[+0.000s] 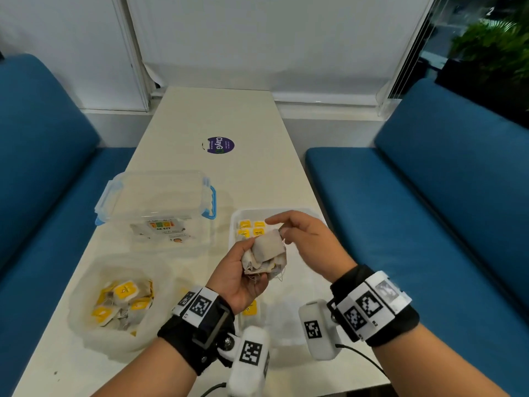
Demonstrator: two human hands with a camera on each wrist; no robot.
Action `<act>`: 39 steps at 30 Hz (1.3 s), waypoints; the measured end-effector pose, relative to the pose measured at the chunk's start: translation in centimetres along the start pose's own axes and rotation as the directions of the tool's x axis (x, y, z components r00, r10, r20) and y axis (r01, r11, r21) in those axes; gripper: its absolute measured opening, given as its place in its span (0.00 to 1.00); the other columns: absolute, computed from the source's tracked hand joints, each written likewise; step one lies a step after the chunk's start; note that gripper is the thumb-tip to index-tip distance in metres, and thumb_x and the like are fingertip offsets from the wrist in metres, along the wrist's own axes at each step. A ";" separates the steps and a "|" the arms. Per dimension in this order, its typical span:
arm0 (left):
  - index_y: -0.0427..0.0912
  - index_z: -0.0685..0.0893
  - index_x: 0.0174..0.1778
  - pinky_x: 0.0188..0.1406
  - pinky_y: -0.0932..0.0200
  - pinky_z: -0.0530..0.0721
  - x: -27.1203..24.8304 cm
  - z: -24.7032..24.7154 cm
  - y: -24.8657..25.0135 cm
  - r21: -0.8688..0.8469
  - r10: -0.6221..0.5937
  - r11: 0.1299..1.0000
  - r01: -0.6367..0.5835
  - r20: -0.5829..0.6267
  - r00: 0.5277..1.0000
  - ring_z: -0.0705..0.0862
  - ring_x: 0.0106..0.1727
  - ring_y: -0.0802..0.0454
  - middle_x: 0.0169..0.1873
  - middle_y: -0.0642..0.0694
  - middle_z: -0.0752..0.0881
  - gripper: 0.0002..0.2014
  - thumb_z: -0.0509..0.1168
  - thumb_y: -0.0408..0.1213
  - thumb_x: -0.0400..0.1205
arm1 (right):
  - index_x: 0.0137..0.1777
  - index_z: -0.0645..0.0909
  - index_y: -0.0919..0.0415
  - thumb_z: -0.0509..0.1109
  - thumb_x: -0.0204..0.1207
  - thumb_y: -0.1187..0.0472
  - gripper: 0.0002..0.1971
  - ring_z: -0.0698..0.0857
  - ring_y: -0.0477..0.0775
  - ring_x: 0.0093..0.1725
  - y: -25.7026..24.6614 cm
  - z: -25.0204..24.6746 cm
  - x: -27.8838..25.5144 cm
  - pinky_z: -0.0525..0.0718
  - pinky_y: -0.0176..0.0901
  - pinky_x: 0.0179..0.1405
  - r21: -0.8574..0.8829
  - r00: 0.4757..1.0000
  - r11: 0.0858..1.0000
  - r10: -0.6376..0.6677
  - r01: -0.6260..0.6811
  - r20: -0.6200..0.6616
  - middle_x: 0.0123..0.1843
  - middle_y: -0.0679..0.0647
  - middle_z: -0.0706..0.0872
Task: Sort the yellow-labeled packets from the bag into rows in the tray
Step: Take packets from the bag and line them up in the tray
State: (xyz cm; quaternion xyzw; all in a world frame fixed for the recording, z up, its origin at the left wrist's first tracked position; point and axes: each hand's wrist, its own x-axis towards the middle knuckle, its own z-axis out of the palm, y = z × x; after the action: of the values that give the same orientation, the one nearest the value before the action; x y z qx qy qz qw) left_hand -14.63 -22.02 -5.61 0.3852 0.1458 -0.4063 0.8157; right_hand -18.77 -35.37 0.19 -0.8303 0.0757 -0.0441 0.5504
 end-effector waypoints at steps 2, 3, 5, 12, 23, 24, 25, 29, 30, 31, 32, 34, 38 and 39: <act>0.38 0.88 0.39 0.14 0.70 0.77 0.0 -0.1 -0.1 0.007 -0.014 1.000 0.014 0.020 1.000 0.82 0.21 0.54 0.28 0.43 0.86 0.18 0.59 0.47 0.81 | 0.49 0.86 0.62 0.55 0.72 0.82 0.22 0.78 0.32 0.30 -0.4 -0.9 0.0 0.75 0.21 0.30 0.044 0.993 0.999 0.012 -0.017 0.116 0.36 0.50 0.82; 0.39 0.89 0.37 0.14 0.70 0.77 0.0 0.0 -0.1 0.019 -0.023 1.000 0.023 0.029 0.999 0.82 0.21 0.54 0.28 0.43 0.87 0.19 0.59 0.47 0.81 | 0.49 0.86 0.62 0.55 0.70 0.84 0.23 0.79 0.31 0.31 -0.5 -1.2 0.0 0.76 0.20 0.32 -0.003 0.986 1.000 -0.001 0.001 0.165 0.37 0.49 0.84; 0.39 0.87 0.37 0.14 0.69 0.78 0.0 0.1 -0.2 0.049 -0.040 0.998 0.038 0.034 0.999 0.81 0.20 0.54 0.27 0.43 0.86 0.19 0.59 0.48 0.82 | 0.49 0.88 0.62 0.58 0.71 0.83 0.22 0.81 0.32 0.36 -0.5 -1.5 0.2 0.77 0.21 0.40 -0.175 0.976 0.980 -0.054 0.092 0.210 0.40 0.44 0.85; 0.39 0.85 0.40 0.14 0.67 0.80 0.0 -0.4 0.1 0.063 -0.086 0.994 0.084 0.024 0.996 0.82 0.20 0.52 0.27 0.43 0.85 0.16 0.61 0.48 0.80 | 0.38 0.87 0.57 0.77 0.68 0.68 0.06 0.80 0.33 0.33 -0.9 -2.1 1.0 0.76 0.21 0.37 -0.277 0.985 0.950 -0.112 0.146 0.134 0.32 0.39 0.82; 0.47 0.85 0.46 0.13 0.66 0.80 0.6 -4.6 3.2 -0.012 0.071 0.997 -0.073 -0.112 0.991 0.80 0.38 0.46 0.34 0.45 0.86 0.11 0.60 0.46 0.81 | 0.43 0.77 0.57 0.62 0.79 0.66 0.05 0.79 0.51 0.42 2.5 -1.3 3.8 0.73 0.37 0.37 -0.633 0.979 0.761 0.204 -0.142 0.025 0.39 0.49 0.79; 0.47 0.85 0.46 0.13 0.66 0.80 0.6 -4.7 3.6 -0.024 0.085 0.996 -0.088 -0.119 0.989 0.81 0.38 0.46 0.32 0.45 0.86 0.11 0.59 0.46 0.81 | 0.44 0.78 0.57 0.62 0.79 0.66 0.05 0.79 0.51 0.41 2.9 -0.9 4.2 0.74 0.36 0.35 -0.635 0.968 0.754 0.249 -0.165 0.043 0.42 0.52 0.80; 0.47 0.85 0.46 0.13 0.66 0.80 0.5 -4.8 3.8 -0.036 0.095 0.994 -0.100 -0.123 0.988 0.81 0.39 0.46 0.32 0.45 0.87 0.11 0.59 0.46 0.82 | 0.47 0.80 0.59 0.62 0.79 0.67 0.06 0.80 0.51 0.40 3.4 -0.4 4.6 0.75 0.35 0.31 -0.648 0.949 0.738 0.307 -0.189 0.072 0.44 0.54 0.82; 0.47 0.85 0.47 0.13 0.66 0.80 0.2 -5.1 4.3 -0.053 0.101 0.993 -0.108 -0.118 0.988 0.82 0.38 0.46 0.29 0.46 0.88 0.11 0.59 0.46 0.82 | 0.65 0.79 0.64 0.66 0.76 0.72 0.17 0.87 0.55 0.54 5.3 1.8 5.9 0.74 0.32 0.26 -0.762 0.812 0.619 0.536 -0.190 0.233 0.55 0.59 0.86; 0.47 0.85 0.47 0.13 0.67 0.80 0.2 -5.2 4.3 -0.056 0.098 0.993 -0.105 -0.117 0.988 0.81 0.39 0.46 0.28 0.46 0.88 0.11 0.59 0.45 0.82 | 0.67 0.78 0.65 0.67 0.76 0.72 0.18 0.88 0.52 0.54 5.5 2.2 6.2 0.73 0.31 0.24 -0.776 0.788 0.604 0.561 -0.180 0.253 0.55 0.59 0.86; 0.47 0.85 0.48 0.14 0.67 0.80 0.2 -5.4 4.3 -0.060 0.095 0.993 -0.102 -0.118 0.988 0.80 0.39 0.46 0.28 0.46 0.88 0.11 0.59 0.45 0.82 | 0.67 0.78 0.65 0.67 0.76 0.71 0.18 0.90 0.45 0.46 5.8 2.6 6.5 0.74 0.30 0.20 -0.771 0.773 0.607 0.578 -0.194 0.261 0.50 0.57 0.87; 0.47 0.85 0.47 0.14 0.67 0.80 0.2 -5.6 4.2 -0.065 0.092 0.993 -0.101 -0.120 0.988 0.79 0.40 0.46 0.28 0.46 0.88 0.11 0.59 0.45 0.81 | 0.64 0.80 0.64 0.67 0.76 0.71 0.16 0.88 0.37 0.31 6.0 2.9 6.8 0.75 0.29 0.16 -0.745 0.762 0.626 0.593 -0.232 0.261 0.43 0.54 0.86; 0.46 0.86 0.47 0.14 0.67 0.81 0.3 -6.1 4.0 -0.068 0.092 0.993 -0.101 -0.129 0.987 0.79 0.41 0.45 0.29 0.45 0.88 0.11 0.60 0.44 0.81 | 0.50 0.81 0.60 0.66 0.76 0.70 0.07 0.80 0.35 0.14 6.5 3.4 7.3 0.73 0.26 0.11 -0.708 0.747 0.645 0.614 -0.288 0.256 0.34 0.51 0.82; 0.46 0.86 0.46 0.15 0.66 0.81 0.2 -6.6 3.7 -0.073 0.081 0.993 -0.091 -0.126 0.989 0.82 0.36 0.46 0.29 0.45 0.88 0.11 0.60 0.44 0.81 | 0.33 0.72 0.56 0.67 0.76 0.72 0.14 0.79 0.36 0.12 7.1 4.0 8.0 0.73 0.25 0.12 -0.701 0.731 0.640 0.635 -0.316 0.249 0.34 0.53 0.81; 0.46 0.86 0.46 0.15 0.66 0.81 0.1 -6.8 3.6 -0.070 0.080 0.994 -0.089 -0.126 0.989 0.83 0.32 0.47 0.28 0.46 0.88 0.11 0.59 0.44 0.81 | 0.33 0.72 0.56 0.66 0.76 0.72 0.14 0.79 0.36 0.12 7.3 4.2 8.2 0.74 0.25 0.12 -0.704 0.727 0.632 0.642 -0.324 0.243 0.34 0.53 0.81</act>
State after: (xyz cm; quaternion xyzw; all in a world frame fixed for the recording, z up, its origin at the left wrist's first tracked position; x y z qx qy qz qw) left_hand -11.22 -15.67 -8.33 0.3840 0.1944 -0.3410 0.8358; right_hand -10.59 -35.80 -8.27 -0.8918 0.1766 0.3416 0.2382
